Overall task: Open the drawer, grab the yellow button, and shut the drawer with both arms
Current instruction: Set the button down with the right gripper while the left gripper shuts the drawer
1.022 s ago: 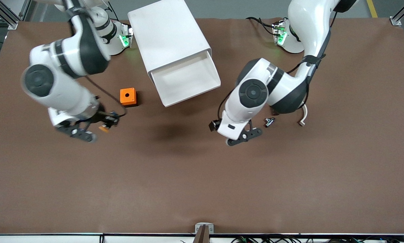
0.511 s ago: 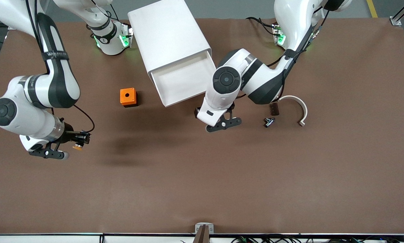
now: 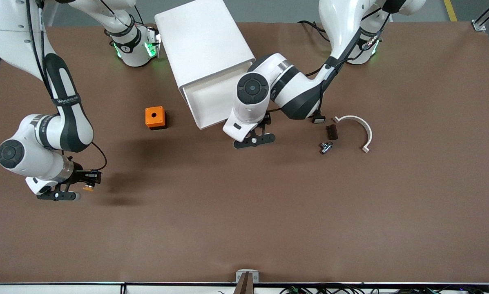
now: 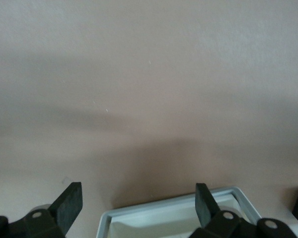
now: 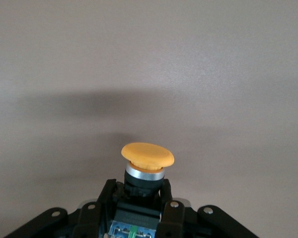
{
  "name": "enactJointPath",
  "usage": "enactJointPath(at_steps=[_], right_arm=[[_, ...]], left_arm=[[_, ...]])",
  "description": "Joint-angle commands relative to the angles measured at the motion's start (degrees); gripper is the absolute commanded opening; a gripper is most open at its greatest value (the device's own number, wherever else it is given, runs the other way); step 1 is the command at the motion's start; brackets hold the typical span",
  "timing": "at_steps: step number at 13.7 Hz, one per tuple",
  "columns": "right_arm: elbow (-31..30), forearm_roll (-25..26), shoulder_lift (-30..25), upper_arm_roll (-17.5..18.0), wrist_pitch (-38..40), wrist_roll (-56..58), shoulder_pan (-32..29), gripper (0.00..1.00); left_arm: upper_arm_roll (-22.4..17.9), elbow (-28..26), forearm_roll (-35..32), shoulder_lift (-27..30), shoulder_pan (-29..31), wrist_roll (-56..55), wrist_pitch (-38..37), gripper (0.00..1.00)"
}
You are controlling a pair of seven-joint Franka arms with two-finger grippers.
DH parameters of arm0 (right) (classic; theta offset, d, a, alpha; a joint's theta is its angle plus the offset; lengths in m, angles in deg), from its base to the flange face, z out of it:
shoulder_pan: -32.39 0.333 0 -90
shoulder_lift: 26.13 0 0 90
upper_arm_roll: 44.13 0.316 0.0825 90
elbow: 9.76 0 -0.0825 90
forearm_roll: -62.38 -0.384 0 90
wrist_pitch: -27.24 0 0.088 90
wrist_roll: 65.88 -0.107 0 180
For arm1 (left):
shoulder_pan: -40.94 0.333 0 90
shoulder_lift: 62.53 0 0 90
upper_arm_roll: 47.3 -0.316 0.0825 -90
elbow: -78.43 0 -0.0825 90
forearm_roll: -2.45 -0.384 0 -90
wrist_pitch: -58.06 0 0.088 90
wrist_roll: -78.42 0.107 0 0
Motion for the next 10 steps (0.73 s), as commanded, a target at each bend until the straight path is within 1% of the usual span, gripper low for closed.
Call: enactJointPath(at_steps=[1, 4, 5, 7, 9, 10], right_arm=[[0.3, 0.9, 3.6, 1.2, -4.0, 2.7, -2.2, 0.02], [0.4, 0.9, 4.7, 1.2, -5.9, 4.2, -2.3, 0.03], [0.5, 0.9, 5.3, 1.2, -6.5, 5.1, -2.3, 0.09], [0.9, 0.9, 5.3, 1.2, -5.9, 5.7, -2.4, 0.99], [1.1, 0.9, 4.0, 1.2, -5.5, 5.6, -2.0, 1.0], [1.4, 0.9, 2.2, 1.3, -2.8, 5.4, -1.9, 1.0]], left_arm=[[-0.1, 0.2, 1.8, 0.1, -0.8, 0.7, 0.0, 1.0], [-0.1, -0.2, 3.5, 0.1, -1.7, 0.6, 0.0, 1.0], [-0.1, -0.9, 4.2, 0.1, -2.4, 0.5, 0.0, 1.0], [-0.1, -1.7, 5.9, 0.3, -3.5, 0.6, 0.0, 1.0], [-0.1, -2.3, 8.0, 0.3, -4.5, 0.6, 0.0, 1.0], [-0.1, -2.4, 9.2, 0.3, -5.2, 0.5, 0.0, 1.0]])
